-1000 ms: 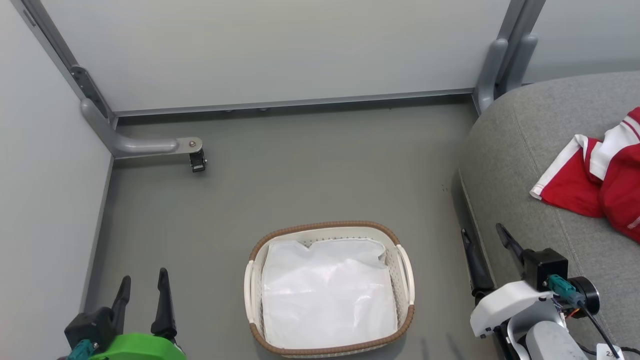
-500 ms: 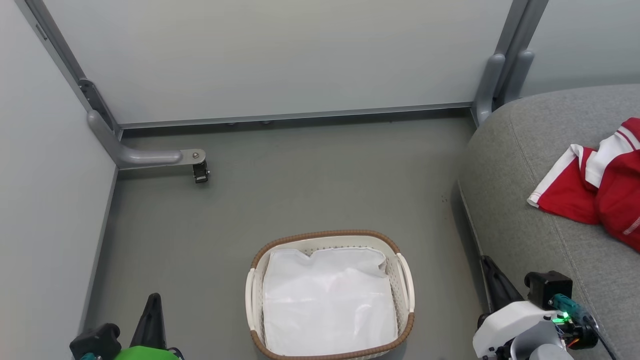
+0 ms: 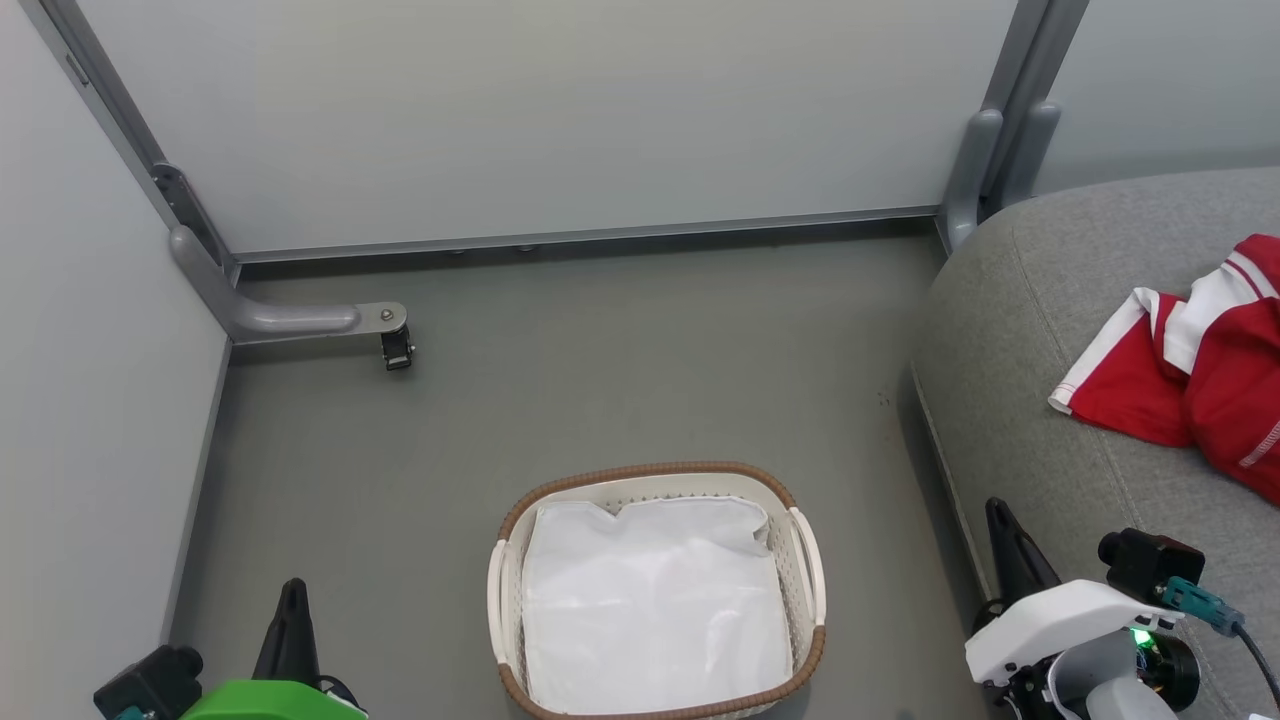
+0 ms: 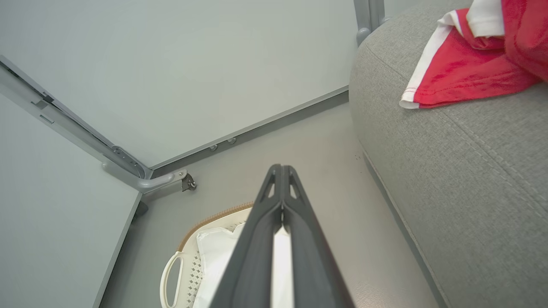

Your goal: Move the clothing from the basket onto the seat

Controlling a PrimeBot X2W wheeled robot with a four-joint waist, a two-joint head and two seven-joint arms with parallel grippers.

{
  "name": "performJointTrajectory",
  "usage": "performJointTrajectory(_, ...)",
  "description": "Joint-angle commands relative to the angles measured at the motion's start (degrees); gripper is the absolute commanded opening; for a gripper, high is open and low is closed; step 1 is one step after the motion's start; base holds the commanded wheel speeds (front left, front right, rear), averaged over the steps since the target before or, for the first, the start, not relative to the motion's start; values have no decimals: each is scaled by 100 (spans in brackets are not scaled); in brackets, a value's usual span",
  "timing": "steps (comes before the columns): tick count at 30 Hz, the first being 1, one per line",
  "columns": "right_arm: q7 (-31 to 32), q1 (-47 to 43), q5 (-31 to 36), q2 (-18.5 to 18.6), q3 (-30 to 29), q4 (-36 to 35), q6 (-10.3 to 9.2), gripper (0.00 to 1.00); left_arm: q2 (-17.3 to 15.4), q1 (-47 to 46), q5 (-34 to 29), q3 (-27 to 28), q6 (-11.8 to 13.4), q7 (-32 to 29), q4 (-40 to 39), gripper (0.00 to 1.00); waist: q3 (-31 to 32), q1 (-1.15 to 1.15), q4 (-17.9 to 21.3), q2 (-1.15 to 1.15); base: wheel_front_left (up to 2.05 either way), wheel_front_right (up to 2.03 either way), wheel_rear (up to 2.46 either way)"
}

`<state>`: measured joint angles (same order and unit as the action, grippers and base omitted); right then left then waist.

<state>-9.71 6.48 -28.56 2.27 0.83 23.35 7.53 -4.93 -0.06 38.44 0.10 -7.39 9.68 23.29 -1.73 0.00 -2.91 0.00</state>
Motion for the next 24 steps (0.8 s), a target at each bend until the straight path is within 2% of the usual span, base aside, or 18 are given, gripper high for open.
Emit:
performJointTrajectory(1, 50, 49, -248, 30, -46, -123, -1, 0, -11, -179, 205, 53, -3, -44, -117, 0, 2, 0, 4, 0, 0, 0, 0)
performJointTrajectory(24, 561, 24, -2231, 46, -272, -399, -3, 0, 59, -340, 1885, 249, -6, -558, -391, 0, 37, 0, 70, 0, 0, 0, 0)
